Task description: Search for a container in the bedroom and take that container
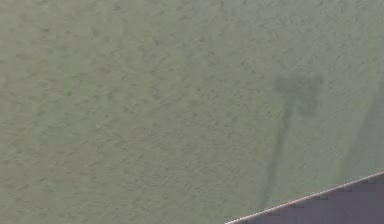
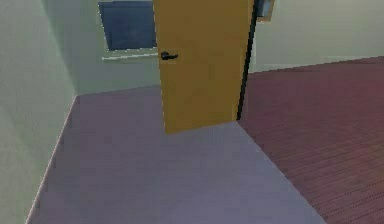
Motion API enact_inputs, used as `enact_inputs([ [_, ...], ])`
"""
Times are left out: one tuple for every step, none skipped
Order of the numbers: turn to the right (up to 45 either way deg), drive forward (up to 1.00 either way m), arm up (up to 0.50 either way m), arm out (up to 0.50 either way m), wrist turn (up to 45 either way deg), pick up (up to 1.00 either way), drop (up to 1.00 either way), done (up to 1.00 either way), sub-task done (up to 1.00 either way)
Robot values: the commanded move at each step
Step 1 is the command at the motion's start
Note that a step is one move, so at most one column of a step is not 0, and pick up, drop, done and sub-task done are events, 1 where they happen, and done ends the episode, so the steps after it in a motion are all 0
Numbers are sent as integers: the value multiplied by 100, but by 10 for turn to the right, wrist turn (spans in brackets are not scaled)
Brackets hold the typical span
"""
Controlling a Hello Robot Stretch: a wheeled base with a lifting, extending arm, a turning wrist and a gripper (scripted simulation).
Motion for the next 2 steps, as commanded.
enact_inputs([
  [0, 5, 0, 0, 0, 0, 0, 0, 0],
  [-450, 0, 0, 0, 0, 0, 0, 0, 0],
])
